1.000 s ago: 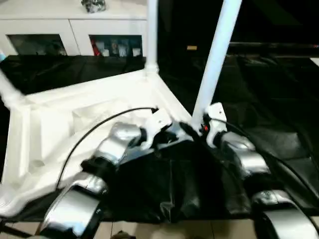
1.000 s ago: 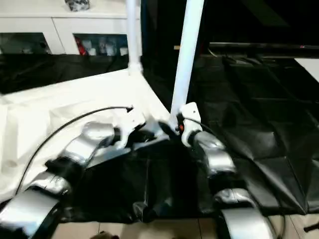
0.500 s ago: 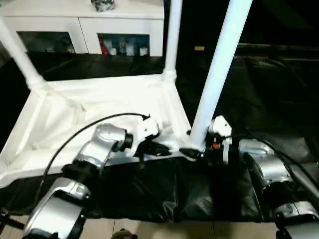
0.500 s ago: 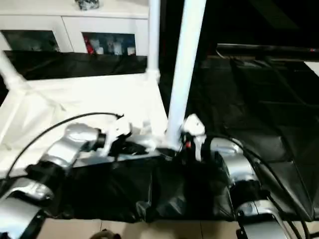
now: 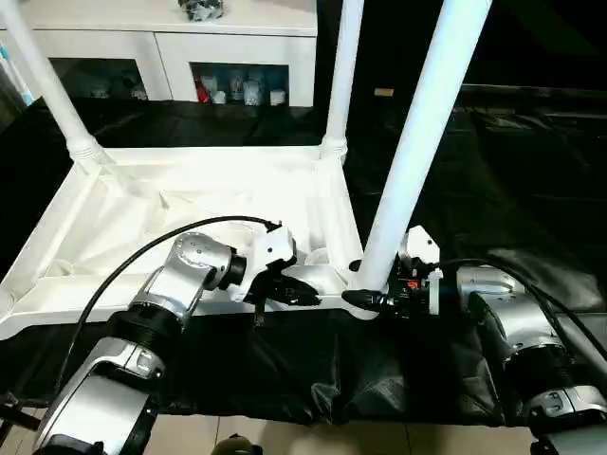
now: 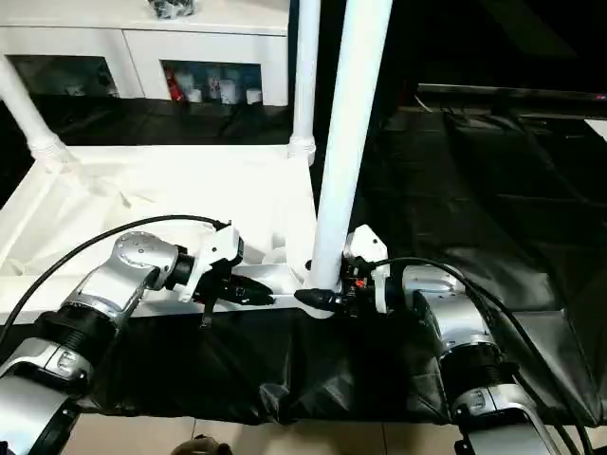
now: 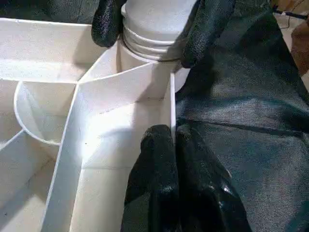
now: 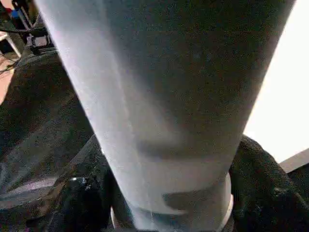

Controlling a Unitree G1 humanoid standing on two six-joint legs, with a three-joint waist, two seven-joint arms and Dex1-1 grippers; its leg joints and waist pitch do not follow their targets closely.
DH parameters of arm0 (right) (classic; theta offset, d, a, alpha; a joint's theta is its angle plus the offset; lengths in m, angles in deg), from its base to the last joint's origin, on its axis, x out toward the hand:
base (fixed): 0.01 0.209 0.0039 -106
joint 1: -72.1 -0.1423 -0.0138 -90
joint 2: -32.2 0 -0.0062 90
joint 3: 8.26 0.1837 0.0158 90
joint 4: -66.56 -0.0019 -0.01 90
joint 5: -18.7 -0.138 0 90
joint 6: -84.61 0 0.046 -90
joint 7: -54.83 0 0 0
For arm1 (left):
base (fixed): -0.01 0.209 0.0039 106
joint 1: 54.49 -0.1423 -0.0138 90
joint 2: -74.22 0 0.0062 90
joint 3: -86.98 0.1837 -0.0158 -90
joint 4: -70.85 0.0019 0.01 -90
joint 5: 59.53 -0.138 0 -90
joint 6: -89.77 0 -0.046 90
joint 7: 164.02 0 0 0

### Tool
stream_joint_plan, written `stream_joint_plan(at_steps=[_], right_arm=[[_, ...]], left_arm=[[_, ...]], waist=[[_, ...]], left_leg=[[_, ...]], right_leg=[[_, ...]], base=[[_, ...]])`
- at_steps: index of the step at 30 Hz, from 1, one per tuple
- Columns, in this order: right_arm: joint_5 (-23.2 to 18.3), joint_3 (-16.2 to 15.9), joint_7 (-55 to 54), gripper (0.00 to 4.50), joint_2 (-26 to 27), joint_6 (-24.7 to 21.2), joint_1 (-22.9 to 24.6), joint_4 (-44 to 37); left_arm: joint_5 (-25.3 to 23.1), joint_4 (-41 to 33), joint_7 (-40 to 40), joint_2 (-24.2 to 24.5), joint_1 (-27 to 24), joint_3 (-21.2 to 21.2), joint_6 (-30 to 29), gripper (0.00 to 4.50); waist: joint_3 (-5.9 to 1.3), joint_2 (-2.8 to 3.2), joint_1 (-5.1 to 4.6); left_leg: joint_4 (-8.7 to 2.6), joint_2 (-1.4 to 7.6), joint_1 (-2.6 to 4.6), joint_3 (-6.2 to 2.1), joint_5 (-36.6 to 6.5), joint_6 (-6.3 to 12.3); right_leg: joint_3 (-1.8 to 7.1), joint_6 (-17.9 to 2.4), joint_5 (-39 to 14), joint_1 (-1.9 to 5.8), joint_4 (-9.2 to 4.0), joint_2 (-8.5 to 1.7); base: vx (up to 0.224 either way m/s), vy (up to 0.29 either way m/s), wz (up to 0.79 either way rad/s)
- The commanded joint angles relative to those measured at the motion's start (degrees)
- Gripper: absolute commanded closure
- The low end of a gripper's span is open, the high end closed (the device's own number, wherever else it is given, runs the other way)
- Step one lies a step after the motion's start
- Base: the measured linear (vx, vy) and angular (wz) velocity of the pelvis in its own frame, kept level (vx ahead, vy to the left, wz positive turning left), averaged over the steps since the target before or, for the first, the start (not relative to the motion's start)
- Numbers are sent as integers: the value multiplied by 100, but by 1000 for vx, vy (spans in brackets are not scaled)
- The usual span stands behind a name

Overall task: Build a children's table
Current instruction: Rotate leg to tighten

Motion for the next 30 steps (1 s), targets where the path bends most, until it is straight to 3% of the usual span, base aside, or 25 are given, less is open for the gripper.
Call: stream_joint_plan(at_steps=[1,5,7,11,17,18,19,20,23,30], right_arm=[[-87,-196,190,181,105,-113,74,-153],[-116,-202,38,182,235,-246,205,-282],[110,-40,-959,182,561,-191,114,43],[170,350,-2352,182,1117,-267,-170,589],[446,523,-3966,183,1746,-246,-589,1196],[504,503,-4048,183,1838,-159,-647,1251],[535,479,-4025,127,1872,-97,-665,1257],[552,466,-3999,113,1893,-26,-671,1258],[461,487,-3790,103,1860,-61,-662,1182],[532,279,-3099,39,1430,36,-534,914]], left_arm=[[118,-293,-6,-90,34,50,20,450],[86,-293,299,-183,14,-16,-27,450],[16,-118,879,-411,102,-143,130,450],[-101,95,1627,-771,267,-226,88,450],[-283,291,2613,-1305,468,-243,-234,450],[-305,294,2689,-1405,472,-222,-269,450],[-315,288,2696,-1448,465,-206,-274,450],[-320,272,2672,-1471,447,-183,-270,450],[-325,171,2542,-1435,365,-130,-251,450],[-205,-80,2008,-1214,166,-51,45,450]], waist=[[-389,-33,-13],[-390,-38,6],[-382,-25,10],[-355,-28,-105],[-376,-32,-225],[-380,-29,-239],[-383,-29,-236],[-384,-37,-231],[-392,-40,-232],[-384,-72,-211]], left_leg=[[-377,319,96,-135,-976,385],[-380,324,100,-136,-987,364],[-387,325,102,-138,-992,324],[-430,287,131,-168,-1346,26],[-415,268,104,-159,-1134,77],[-411,264,105,-155,-1094,94],[-402,266,100,-153,-1047,130],[-397,262,98,-148,-1027,160],[-398,270,83,-151,-928,274],[-387,282,83,-140,-907,383]], right_leg=[[290,-1341,-882,280,-400,-486],[292,-1302,-941,276,-401,-489],[298,-1283,-982,257,-409,-489],[300,-1102,-1751,245,-500,-515],[312,-1152,-1275,262,-460,-487],[310,-1163,-1204,267,-458,-484],[310,-1192,-1103,275,-451,-488],[309,-1199,-1058,275,-451,-483],[307,-1252,-774,299,-415,-478],[312,-1265,-836,307,-419,-492]], base=[[0,0,0],[0,0,0],[0,0,0],[0,0,0],[0,0,0],[0,0,0],[0,0,0],[0,0,0],[0,0,0],[0,0,0]])
